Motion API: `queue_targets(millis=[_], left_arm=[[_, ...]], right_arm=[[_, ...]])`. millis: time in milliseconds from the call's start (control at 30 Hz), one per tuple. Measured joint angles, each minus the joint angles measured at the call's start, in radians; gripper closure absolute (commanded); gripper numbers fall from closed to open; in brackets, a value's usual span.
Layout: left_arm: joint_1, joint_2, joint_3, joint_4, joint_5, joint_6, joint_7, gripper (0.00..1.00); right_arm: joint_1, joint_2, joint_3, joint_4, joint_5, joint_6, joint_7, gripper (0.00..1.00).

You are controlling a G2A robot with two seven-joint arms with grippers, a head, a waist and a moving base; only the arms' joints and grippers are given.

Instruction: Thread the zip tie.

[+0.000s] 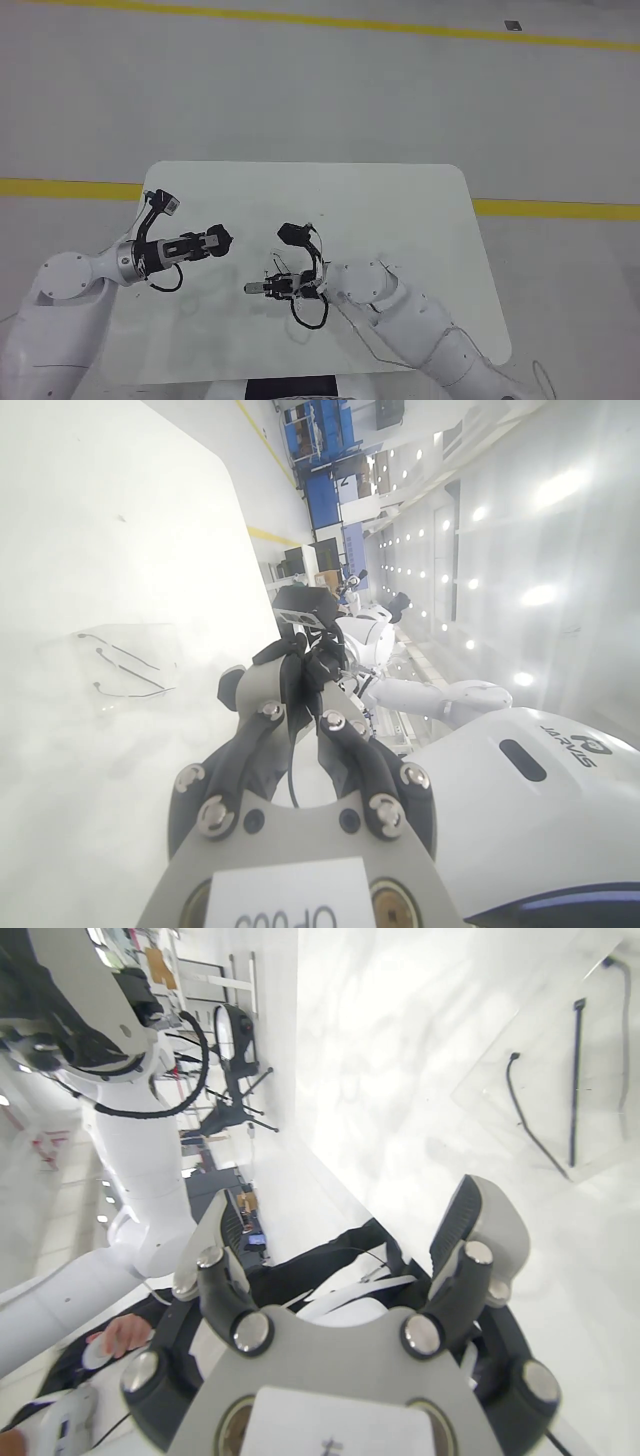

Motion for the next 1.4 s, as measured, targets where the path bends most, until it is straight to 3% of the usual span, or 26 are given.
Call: queue_targets(millis=[167, 367, 700, 1100, 1400], left_arm=[[0.000, 0.000, 0.000, 0.000, 0.000, 0.000, 0.000, 1.00], [0.000, 0.000, 0.000, 0.000, 0.000, 0.000, 0.000, 1.00], [0.000, 0.000, 0.000, 0.000, 0.000, 0.000, 0.000, 1.00], [0.000, 0.000, 0.000, 0.000, 0.000, 0.000, 0.000, 1.00], [0.000, 0.000, 0.000, 0.000, 0.000, 0.000, 0.000, 1.00]], right_arm=[[0.106, -0.022, -0.067, 0.059, -0.148, -0.001, 0.111, 0.00], [0.181, -0.068, -0.138, 0.108, -0.267, -0.001, 0.210, 0.00], [0.189, -0.071, -0.161, 0.118, -0.305, -0.017, 0.217, 0.00], [0.370, -0.156, -0.327, 0.204, -0.401, -0.006, 0.349, 0.00], [0.376, -0.162, -0.337, 0.211, -0.402, -0.007, 0.352, 0.00]])
